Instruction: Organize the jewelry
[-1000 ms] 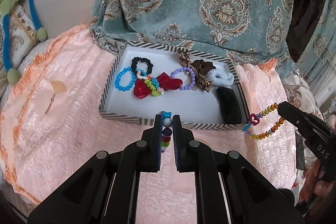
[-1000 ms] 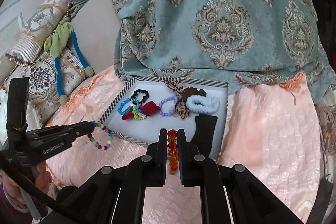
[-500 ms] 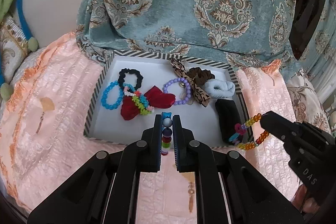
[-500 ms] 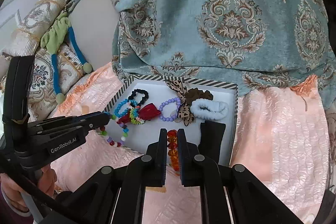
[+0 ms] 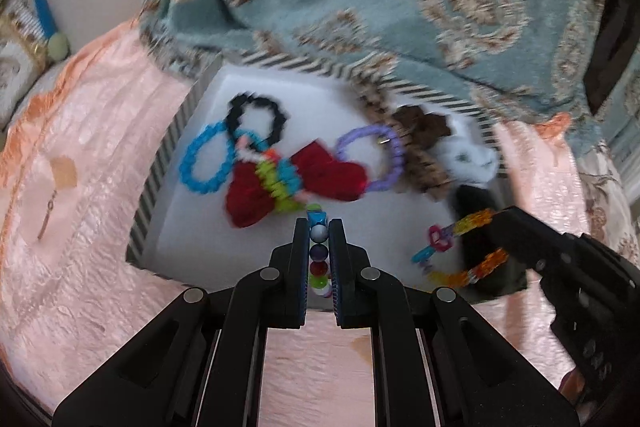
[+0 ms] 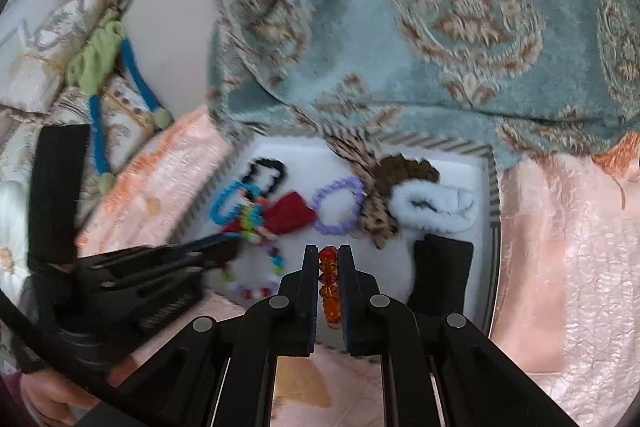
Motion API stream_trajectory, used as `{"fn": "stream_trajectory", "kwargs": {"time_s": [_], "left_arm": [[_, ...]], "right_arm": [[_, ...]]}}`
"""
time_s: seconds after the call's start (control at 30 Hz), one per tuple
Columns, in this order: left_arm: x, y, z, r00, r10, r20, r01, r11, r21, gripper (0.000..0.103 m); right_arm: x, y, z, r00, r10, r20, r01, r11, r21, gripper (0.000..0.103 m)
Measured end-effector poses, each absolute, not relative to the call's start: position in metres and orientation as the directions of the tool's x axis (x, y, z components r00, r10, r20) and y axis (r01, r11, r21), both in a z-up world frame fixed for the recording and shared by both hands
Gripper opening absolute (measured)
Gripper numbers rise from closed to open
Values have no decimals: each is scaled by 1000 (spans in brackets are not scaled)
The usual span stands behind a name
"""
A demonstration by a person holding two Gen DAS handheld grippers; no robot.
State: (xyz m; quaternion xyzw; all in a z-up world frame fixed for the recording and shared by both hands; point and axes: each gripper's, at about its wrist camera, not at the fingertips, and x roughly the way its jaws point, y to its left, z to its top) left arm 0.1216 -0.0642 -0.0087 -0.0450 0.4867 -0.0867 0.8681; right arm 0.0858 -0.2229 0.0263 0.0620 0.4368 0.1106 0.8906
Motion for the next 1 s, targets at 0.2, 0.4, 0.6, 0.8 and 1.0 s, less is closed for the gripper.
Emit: {"fn": "stream_trajectory", "kwargs": {"time_s": [0.2,0.4,0.6,0.8,1.0], "left_arm": [[128,-45,-29,489,-171,-855,61,985,-161,8],[130,-51,-37,480,-166,-862,60,986,-156,8],[128,-54,-40,476,-159,-865,62,987,-147,15],[117,-55,-31,499,-163,-851,63,986,-152,49],[99,-55,-19,528,-136,-838,60,991,-123,52]], "right_arm": [[95,-236,-11,530,199,-824,-82,980,183,8],[98,-234,-26,505,210,-837,-88,977,192,8],[90,-242,-22,509,223,-831,-70,973,219,18],[75,-242,-12,528,218,-821,-67,974,216,30],[59,-245,-2,557,198,-806,-45,977,209,41]]}}
